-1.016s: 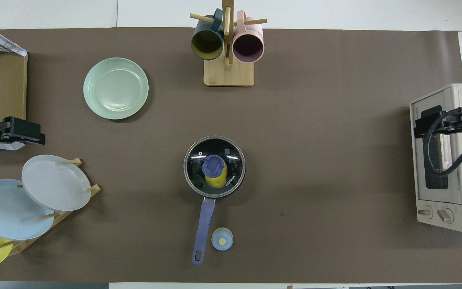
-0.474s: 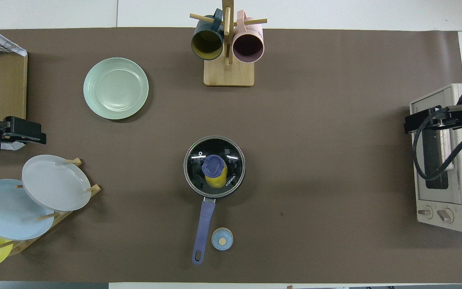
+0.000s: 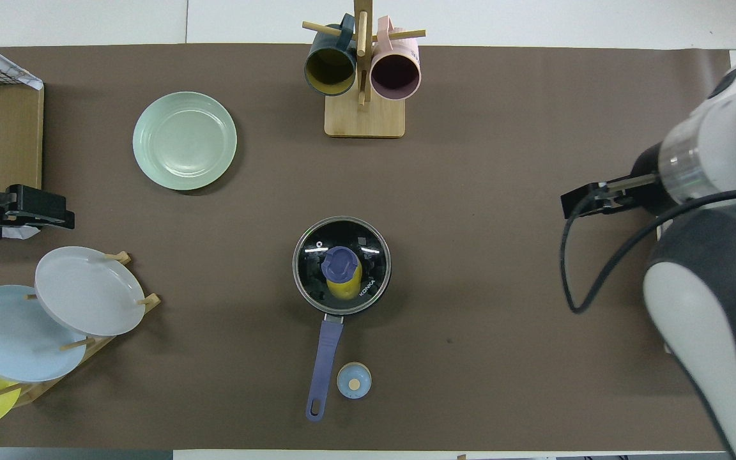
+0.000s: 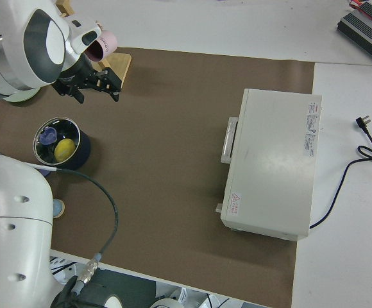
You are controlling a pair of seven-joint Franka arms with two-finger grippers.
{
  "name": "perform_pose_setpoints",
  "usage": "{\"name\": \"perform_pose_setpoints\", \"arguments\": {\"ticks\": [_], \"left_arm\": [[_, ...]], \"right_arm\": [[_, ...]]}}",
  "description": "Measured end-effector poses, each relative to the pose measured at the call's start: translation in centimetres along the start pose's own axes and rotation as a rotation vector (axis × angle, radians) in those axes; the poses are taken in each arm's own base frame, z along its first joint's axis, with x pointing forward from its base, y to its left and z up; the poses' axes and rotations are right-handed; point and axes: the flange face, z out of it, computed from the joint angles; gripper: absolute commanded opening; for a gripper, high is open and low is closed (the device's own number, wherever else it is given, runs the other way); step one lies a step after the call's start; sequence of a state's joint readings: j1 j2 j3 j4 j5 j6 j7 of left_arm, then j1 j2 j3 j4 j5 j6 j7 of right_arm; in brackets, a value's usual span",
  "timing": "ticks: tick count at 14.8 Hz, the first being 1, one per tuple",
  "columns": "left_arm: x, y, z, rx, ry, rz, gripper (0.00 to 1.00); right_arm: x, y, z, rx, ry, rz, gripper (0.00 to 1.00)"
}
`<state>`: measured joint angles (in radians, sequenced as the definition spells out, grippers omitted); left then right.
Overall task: Transfer potato from pot to plate
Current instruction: 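Reach the right gripper over the saucepan and grasp the lid knob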
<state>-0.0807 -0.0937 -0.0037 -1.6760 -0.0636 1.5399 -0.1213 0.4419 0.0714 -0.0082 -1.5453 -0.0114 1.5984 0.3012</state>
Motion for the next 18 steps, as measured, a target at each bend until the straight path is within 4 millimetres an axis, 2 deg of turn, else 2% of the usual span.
{"name": "perform_pose_setpoints", "arguments": {"ticks": [2,5,7,12,18], "left_arm": [[0.0,0.0,0.0,0.0,0.001,0.0,1.0],[0.1,0.0,0.0,-0.001,0.008,0.0,1.0],[0.2,0.0,0.0,-0.002,0.016,0.0,1.0],[0.4,0.2,0.2,-0.004,0.028,0.003,1.0],[1.1,0.3,0.7,-0.009,0.075,0.003,1.0]], "right_arm": [[-0.1,-6.0,1.1,-0.002,0.003,0.028,1.0],[0.3,-13.3,3.9,0.023,0.053,0.049,1.0],[0.4,-16.7,6.5,0.037,0.075,0.044,1.0],[0.4,-18.9,12.4,0.06,0.108,0.022,1.0],[-2.5,-21.8,17.2,0.036,0.109,-0.056,1.0]]}}
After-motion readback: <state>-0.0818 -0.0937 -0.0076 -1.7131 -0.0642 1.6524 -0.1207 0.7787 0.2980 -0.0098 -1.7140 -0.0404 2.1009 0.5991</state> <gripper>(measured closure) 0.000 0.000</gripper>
